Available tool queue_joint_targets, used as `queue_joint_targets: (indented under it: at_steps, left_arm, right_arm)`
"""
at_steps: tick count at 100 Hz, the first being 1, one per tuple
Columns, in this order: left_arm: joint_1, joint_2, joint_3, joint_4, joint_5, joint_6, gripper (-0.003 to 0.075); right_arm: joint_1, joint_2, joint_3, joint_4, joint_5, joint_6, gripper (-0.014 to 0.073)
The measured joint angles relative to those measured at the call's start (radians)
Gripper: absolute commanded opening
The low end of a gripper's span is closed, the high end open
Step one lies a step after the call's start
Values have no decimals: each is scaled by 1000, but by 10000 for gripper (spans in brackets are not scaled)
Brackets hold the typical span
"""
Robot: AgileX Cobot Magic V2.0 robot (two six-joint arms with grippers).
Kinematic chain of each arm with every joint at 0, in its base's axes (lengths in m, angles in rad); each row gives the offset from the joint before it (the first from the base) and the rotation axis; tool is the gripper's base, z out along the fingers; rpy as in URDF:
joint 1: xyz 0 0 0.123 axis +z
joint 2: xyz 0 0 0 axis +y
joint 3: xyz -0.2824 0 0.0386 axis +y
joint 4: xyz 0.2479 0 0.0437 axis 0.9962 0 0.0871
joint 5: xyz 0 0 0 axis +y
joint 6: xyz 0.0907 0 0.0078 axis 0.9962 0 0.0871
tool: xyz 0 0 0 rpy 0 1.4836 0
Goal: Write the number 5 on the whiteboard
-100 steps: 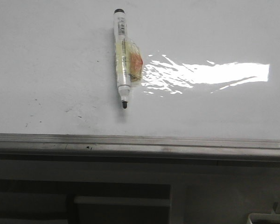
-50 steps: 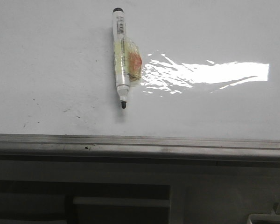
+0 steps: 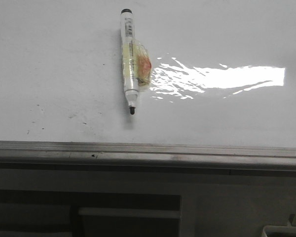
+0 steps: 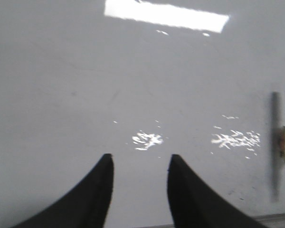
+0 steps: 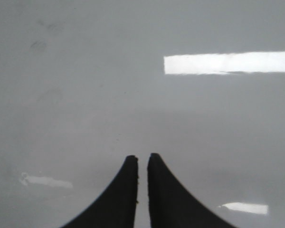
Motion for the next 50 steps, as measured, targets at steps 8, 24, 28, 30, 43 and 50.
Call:
queue_joint_targets:
  at_steps: [8,24,28,30,43,50]
  left_arm:
    - [-65,70,-32,-23,24,10,454]
    - [-257,183,-55,-35,12,14,398]
    - [-316,211,-55,-36,-11,15,398]
    - [-337,225,-55,-38,-28,16,398]
    - [-524,314,-55,-83,-189,17,398]
    - [-604,377,-55,-129,-298,17,398]
  right_arm:
    - [44,41,-39,0,33,-4,368]
    - [131,94,-75,0,56,-6,451]
    - [150,105,-74,0,56,-6,451]
    - [155,108,-74,0,56,-6,451]
    - [192,136,-74,0,60,-7,451]
    - [194,144,-74,0,60,-7,451]
